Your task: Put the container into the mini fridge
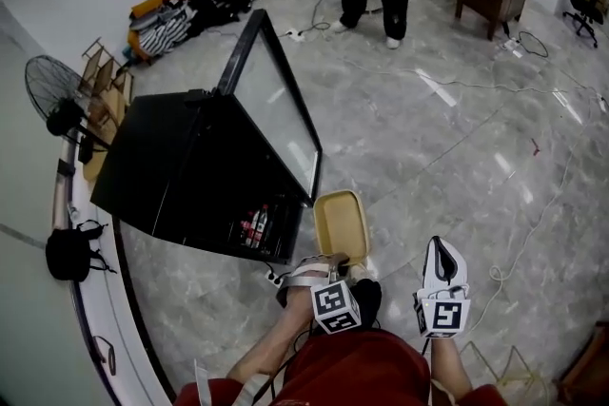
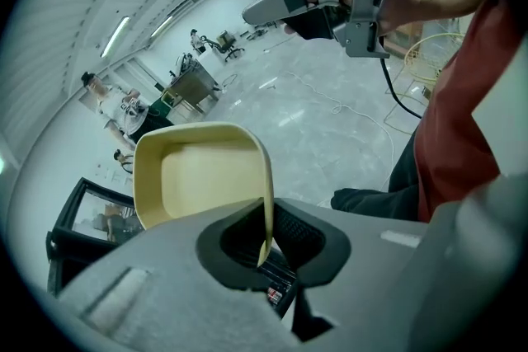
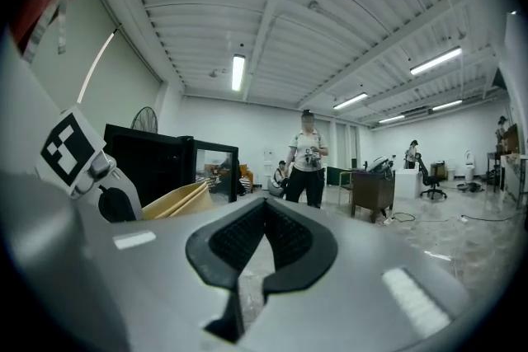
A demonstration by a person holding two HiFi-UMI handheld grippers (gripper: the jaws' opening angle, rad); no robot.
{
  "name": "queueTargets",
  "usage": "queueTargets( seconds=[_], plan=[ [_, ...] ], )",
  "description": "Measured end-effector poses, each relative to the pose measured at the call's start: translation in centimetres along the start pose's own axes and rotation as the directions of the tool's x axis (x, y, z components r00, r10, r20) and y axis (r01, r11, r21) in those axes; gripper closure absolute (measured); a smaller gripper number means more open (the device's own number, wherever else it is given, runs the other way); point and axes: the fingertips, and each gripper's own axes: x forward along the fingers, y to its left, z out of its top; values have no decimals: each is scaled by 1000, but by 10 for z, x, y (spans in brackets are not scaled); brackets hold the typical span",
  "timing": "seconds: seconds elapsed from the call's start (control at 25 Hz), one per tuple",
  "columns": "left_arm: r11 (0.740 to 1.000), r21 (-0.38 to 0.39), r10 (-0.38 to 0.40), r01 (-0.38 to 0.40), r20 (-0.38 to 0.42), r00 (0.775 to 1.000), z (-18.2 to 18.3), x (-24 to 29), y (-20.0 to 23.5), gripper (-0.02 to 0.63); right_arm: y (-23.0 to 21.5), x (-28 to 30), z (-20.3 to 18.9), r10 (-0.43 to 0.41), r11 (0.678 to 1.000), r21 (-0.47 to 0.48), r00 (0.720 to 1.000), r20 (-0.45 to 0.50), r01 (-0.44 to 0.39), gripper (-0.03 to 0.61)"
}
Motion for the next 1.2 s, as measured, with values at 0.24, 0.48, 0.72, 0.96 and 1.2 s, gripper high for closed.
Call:
queueTargets(
  seconds=[0.24,0.48,0.72,0.96,1.2],
  plan=[
    [995,-103,-13,10,-22,1000,-17,26,46,594,14,84,12,107,994,-26,994,-17,-107,578],
    [978,-209,-6,-8,-65,998,-53,47,100,594,46,162,22,235,969,-64,971,-39,-237,578],
    [954,-297,7,-30,-77,997,-73,54,123,594,86,216,40,349,934,-76,937,-21,-349,578],
    [906,-416,35,-79,-113,993,-102,47,132,594,129,244,45,477,871,-112,878,-41,-479,578],
    [840,-518,54,-161,-216,975,-145,47,145,594,171,281,46,601,792,-113,799,-32,-600,578]
  ],
)
